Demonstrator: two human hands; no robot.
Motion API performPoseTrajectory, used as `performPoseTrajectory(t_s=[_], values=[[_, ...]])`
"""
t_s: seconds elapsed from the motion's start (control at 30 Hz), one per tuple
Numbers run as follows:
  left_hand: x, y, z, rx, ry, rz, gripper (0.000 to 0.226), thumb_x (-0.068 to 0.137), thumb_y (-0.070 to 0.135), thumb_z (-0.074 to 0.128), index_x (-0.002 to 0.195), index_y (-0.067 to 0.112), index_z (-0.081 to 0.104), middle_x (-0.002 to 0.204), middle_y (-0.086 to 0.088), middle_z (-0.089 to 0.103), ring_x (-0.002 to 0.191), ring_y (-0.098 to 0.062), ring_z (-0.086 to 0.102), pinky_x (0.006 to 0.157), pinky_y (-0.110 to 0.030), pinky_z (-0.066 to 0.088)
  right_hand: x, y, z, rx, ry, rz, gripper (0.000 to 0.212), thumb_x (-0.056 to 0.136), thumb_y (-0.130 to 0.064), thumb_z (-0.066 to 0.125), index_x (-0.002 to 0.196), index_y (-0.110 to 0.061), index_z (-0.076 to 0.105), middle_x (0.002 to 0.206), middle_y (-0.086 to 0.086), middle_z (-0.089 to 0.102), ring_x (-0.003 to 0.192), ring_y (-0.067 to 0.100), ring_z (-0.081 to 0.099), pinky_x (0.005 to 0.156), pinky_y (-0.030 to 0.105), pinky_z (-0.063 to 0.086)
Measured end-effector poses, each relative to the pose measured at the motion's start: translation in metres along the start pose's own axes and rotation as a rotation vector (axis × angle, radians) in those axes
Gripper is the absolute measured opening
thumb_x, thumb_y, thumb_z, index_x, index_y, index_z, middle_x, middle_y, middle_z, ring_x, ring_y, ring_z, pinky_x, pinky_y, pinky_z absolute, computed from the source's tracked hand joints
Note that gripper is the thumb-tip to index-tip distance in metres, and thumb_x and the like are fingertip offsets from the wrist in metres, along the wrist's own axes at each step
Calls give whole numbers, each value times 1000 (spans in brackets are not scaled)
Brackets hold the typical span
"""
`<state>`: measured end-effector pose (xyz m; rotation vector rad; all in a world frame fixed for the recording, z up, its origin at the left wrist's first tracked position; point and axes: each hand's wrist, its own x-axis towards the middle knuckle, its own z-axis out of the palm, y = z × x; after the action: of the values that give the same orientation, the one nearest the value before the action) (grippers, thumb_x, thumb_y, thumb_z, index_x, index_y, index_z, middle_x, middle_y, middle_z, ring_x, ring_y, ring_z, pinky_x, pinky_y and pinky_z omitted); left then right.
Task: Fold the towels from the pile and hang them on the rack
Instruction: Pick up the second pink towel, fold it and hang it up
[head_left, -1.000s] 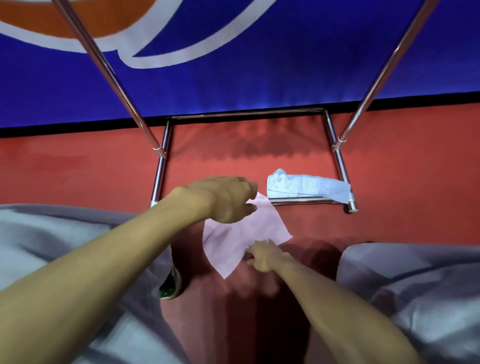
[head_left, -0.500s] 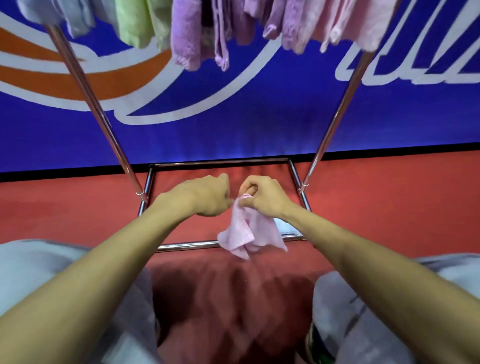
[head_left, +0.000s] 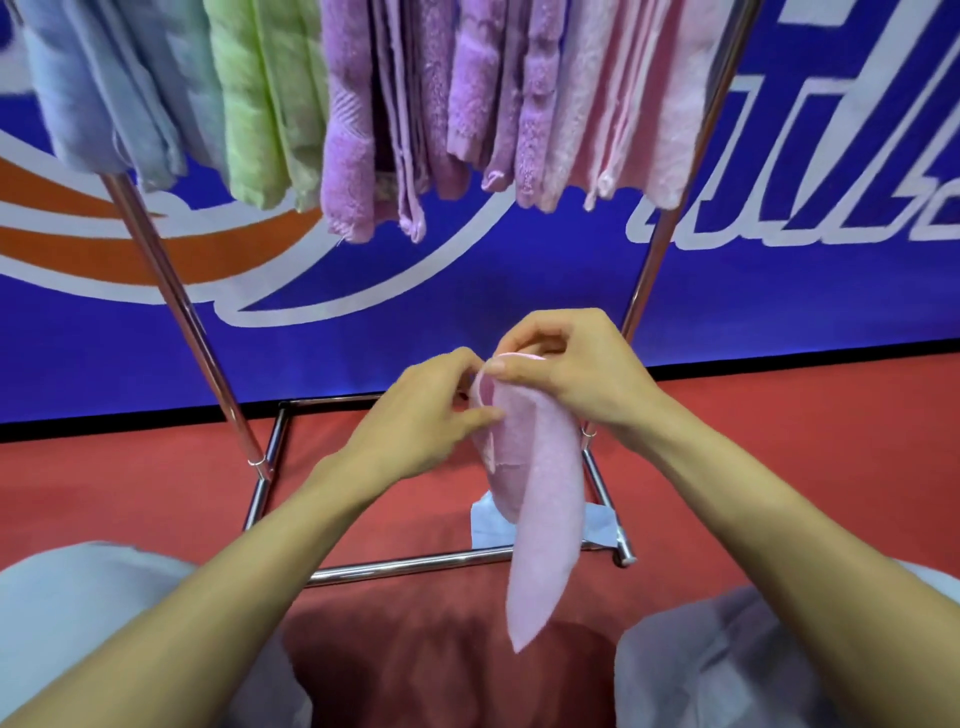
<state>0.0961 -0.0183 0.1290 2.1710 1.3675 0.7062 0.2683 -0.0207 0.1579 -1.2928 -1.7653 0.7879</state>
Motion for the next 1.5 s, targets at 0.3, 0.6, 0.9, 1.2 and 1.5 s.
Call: performPoseTrajectory(t_s=[0.3, 0.6, 0.9, 1.2, 1.5], values=[[0, -4, -15, -9, 106, -76, 22, 95, 17, 45, 91, 23, 65, 84, 11, 66, 79, -8, 58, 66, -18, 42, -6, 7, -17, -335, -44, 2, 12, 70, -29, 81, 75, -25, 71, 71, -7, 71, 70, 6, 64, 67, 21, 48], [-5, -28, -26, 176, 187, -132, 11, 92, 30, 50, 85, 29, 59, 83, 8, 64, 86, -23, 59, 75, -43, 51, -13, 34, -30, -835, -381, 156, 42, 87, -31, 64, 55, -26, 37, 59, -4, 43, 69, 23, 41, 63, 34, 36], [-8, -28, -27, 151, 189, -297, 32, 89, 44, 51, 70, 21, 61, 72, 1, 63, 76, -26, 60, 67, -35, 51, -23, 26, -29, -315, -435, 305, 36, 93, -35, 58, 75, -4, 66, 68, -2, 58, 61, 8, 48, 58, 21, 38], [-9, -8, -6, -367, 194, -450, 32, 91, 28, 58, 62, 15, 58, 56, 4, 47, 53, -14, 40, 50, -24, 33, -10, 14, 4, -201, -171, 203, 44, 87, -34, 65, 72, 6, 57, 64, 5, 42, 61, 16, 33, 59, 30, 28], [-15, 7, -3, -1015, 104, -572, 23, 98, 7, 44, 94, -7, 63, 82, -21, 72, 66, -25, 72, 62, -30, 61, -6, 0, 26, -232, -67, 76, 11, 82, -30, 69, 86, -21, 74, 79, -4, 70, 75, 13, 59, 63, 23, 43]])
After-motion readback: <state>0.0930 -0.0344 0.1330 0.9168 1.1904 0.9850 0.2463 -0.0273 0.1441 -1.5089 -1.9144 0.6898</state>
